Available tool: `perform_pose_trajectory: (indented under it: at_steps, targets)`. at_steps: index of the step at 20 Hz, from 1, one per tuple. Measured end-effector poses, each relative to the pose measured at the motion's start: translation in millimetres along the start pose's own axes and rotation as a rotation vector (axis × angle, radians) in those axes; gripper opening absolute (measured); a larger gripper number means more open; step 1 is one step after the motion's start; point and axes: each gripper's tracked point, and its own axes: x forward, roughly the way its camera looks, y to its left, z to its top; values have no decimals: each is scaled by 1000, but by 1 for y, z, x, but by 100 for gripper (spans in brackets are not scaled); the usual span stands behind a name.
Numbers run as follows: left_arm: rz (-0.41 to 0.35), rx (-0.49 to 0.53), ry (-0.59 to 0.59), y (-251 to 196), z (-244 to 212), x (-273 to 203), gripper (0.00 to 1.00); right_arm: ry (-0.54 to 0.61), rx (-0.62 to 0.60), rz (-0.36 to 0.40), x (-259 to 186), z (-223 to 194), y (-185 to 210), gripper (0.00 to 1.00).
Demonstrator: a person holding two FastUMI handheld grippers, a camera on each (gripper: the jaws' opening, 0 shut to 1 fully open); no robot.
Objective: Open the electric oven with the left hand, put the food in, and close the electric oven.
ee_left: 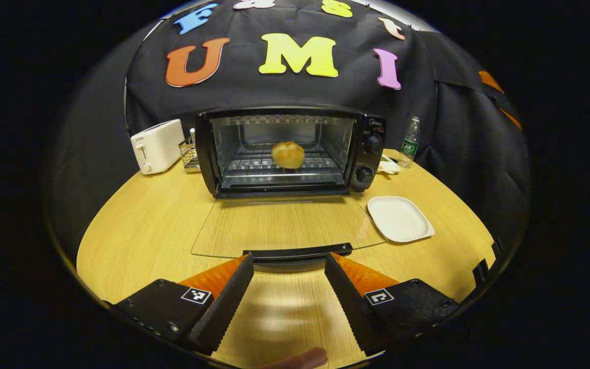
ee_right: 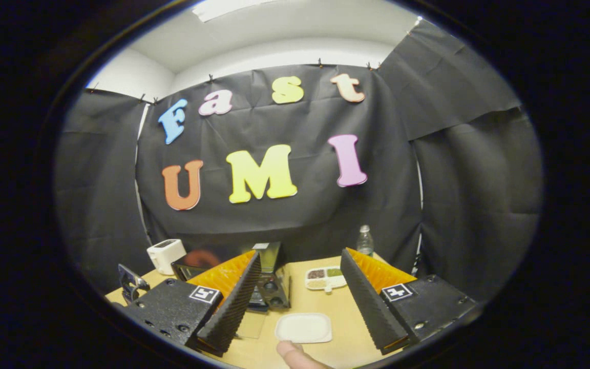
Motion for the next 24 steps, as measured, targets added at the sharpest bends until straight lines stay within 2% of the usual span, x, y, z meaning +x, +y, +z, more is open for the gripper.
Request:
perform_pose_trajectory:
  at_steps: [4, 13, 15, 16, 18, 19, 23, 24]
  targets:
    - [3, 7, 53, -7, -18, 13, 93, -66, -47, -62, -28, 35, -30, 92]
    - [55, 28, 83, -6, -18, 28, 93, -152, -134, -158, -65, 69, -78, 94]
    - [62, 26, 89, -6, -17, 29, 93, -153, -135, -151, -70, 66, -79, 94]
    - [60, 12, 98, -5, -18, 29, 93, -151, -136, -150, -68, 63, -80, 100]
    - [54, -18, 111, -4, -17, 30, 93, -137, -137, -149, -66, 58, -84, 100]
    - [54, -12, 112, -4, -16, 29, 93, -129, -136, -145, -65, 56, -84, 94]
    - [57, -7, 104, -5, -13, 27, 93, -112, -130, -128, -61, 52, -83, 94]
    - [57, -7, 101, -5, -11, 26, 93, -107, -133, -128, -60, 50, -83, 100]
